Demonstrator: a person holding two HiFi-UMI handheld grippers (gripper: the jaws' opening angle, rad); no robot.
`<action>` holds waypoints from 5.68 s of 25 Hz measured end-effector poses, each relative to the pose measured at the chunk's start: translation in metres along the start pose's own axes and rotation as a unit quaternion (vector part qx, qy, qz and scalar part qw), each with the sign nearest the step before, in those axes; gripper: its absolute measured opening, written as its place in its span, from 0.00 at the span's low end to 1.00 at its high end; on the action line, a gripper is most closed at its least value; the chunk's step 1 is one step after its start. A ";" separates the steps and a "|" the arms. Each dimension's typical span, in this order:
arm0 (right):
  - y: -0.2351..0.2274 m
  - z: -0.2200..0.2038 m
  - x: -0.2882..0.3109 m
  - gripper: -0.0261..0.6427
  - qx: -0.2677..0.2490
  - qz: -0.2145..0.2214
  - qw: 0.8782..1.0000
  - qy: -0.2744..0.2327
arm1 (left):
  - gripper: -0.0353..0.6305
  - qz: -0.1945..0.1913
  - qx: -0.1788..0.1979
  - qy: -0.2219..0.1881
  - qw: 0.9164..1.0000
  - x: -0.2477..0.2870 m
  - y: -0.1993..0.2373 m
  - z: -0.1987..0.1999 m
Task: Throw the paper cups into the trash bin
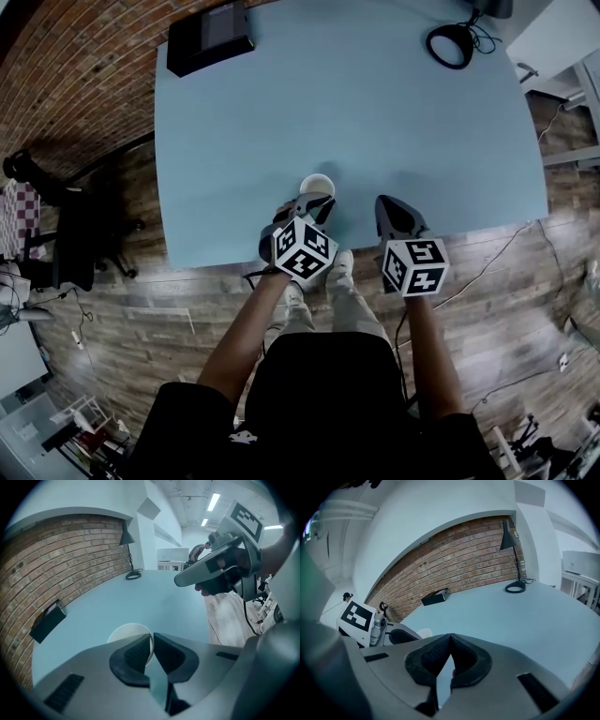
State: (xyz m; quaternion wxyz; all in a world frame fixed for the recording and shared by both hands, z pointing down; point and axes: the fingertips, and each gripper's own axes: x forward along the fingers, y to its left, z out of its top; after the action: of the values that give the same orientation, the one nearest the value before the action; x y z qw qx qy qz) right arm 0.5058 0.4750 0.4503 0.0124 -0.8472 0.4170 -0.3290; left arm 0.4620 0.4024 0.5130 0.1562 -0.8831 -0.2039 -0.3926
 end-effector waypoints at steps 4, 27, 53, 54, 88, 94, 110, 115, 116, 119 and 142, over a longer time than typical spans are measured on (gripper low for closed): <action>-0.001 0.002 0.002 0.04 -0.002 0.006 1.000 -0.001 | 0.10 0.003 -0.006 -0.001 1.000 -0.002 0.002 0.000; 0.057 0.026 0.048 0.04 -0.063 0.120 0.990 0.025 | 0.10 0.118 -0.097 -0.011 0.988 -0.082 0.055 -0.015; 0.349 -0.006 0.076 0.04 -0.223 0.316 0.920 0.071 | 0.10 0.302 -0.269 -0.036 0.914 -0.302 0.105 -0.195; 0.361 -0.009 0.074 0.04 -0.226 0.320 0.917 0.072 | 0.10 0.301 -0.274 -0.042 0.912 -0.309 0.106 -0.202; 0.651 -0.105 0.069 0.04 -0.316 0.366 0.869 0.105 | 0.10 0.345 -0.350 -0.103 0.865 -0.505 0.116 -0.437; 0.669 -0.108 0.076 0.04 -0.330 0.365 0.863 0.115 | 0.10 0.353 -0.369 -0.101 0.854 -0.514 0.120 -0.465; 0.732 -0.095 0.154 0.04 -0.333 0.418 0.832 0.149 | 0.10 0.376 -0.432 -0.073 0.816 -0.519 0.175 -0.518; 0.748 -0.086 0.188 0.04 -0.325 0.430 0.827 0.158 | 0.10 0.378 -0.441 -0.064 0.811 -0.515 0.207 -0.528; 0.751 -0.083 0.194 0.04 -0.322 0.432 0.827 0.160 | 0.10 0.378 -0.443 -0.064 0.811 -0.514 0.213 -0.529; 0.757 -0.078 0.211 0.04 -0.312 0.435 0.828 0.165 | 0.10 0.377 -0.447 -0.060 0.809 -0.513 0.228 -0.533; 0.752 -0.084 0.303 0.04 -0.259 0.421 0.838 0.231 | 0.10 0.349 -0.481 -0.037 0.803 -0.484 0.282 -0.553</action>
State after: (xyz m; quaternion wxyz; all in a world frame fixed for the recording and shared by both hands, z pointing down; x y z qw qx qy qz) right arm 0.0649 -0.2108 0.4603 -0.1670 -0.4618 0.7941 -0.3580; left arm -0.0446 -0.1988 0.4697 -0.1697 -0.8704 0.3275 -0.3263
